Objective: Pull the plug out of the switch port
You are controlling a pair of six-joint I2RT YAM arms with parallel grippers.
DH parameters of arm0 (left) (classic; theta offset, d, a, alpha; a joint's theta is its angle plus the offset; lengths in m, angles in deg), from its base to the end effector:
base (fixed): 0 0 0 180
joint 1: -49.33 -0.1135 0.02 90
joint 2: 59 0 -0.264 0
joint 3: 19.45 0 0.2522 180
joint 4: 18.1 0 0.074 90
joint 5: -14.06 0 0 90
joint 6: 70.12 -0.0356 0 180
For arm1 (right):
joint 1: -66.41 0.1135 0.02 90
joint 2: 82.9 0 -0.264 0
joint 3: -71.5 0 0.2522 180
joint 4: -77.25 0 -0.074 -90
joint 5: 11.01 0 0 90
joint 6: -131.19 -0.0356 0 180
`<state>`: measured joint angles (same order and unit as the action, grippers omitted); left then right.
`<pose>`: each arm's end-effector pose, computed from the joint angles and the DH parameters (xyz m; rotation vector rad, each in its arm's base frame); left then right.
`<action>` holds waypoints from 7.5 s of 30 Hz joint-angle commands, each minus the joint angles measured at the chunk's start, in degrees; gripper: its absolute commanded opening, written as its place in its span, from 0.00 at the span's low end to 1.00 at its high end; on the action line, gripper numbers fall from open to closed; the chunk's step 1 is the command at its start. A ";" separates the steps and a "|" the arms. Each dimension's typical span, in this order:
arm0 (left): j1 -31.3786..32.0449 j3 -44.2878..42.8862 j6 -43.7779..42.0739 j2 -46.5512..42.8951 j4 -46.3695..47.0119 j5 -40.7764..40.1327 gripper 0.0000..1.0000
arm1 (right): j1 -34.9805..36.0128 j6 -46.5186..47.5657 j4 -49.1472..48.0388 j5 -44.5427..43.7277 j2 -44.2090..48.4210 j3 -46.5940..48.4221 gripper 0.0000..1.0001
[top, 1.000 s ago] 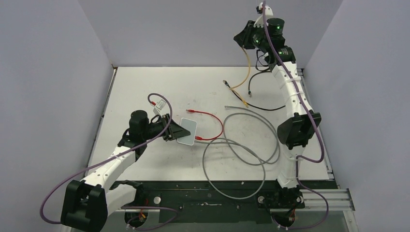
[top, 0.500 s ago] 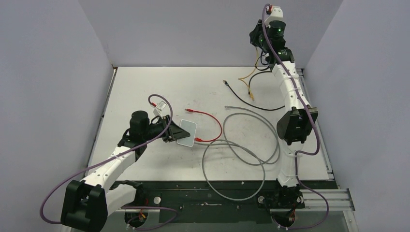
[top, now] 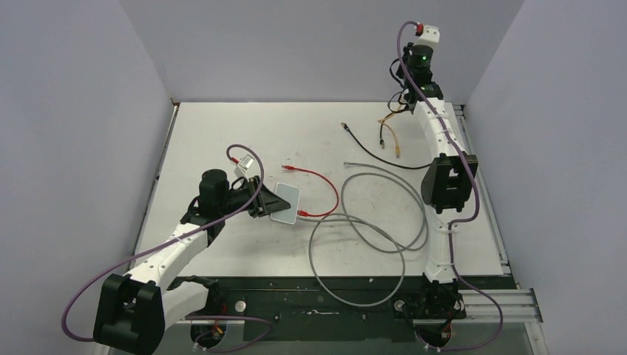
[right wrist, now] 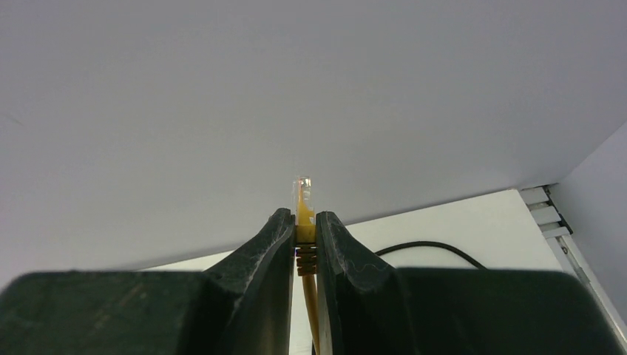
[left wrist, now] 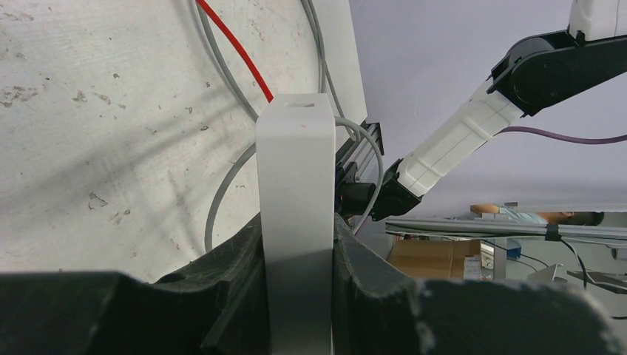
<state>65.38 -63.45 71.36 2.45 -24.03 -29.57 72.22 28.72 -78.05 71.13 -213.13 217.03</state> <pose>0.2090 -0.0869 0.2307 -0.0762 2.1865 -1.5190 0.5393 0.0500 0.3638 0.2013 1.7230 0.1158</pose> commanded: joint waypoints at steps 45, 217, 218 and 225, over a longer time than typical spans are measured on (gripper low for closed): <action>0.38 -0.33 2.48 -4.09 1.43 -2.15 0.00 | 7.43 -6.61 -3.33 8.52 -11.13 0.34 0.92; -1.02 -6.74 15.40 4.28 30.05 6.20 0.00 | 26.02 -35.20 -29.34 75.83 45.31 -71.73 0.67; -1.02 -6.67 15.36 4.21 30.05 6.18 0.00 | 25.95 -35.25 -29.36 75.92 45.40 -71.80 0.65; -1.02 -6.63 15.37 4.25 29.97 6.19 0.00 | 25.72 -35.98 -30.25 76.12 45.42 -72.02 0.38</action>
<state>64.71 -68.63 86.97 8.28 1.76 -23.17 98.29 -7.34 -103.84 146.10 -170.53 145.23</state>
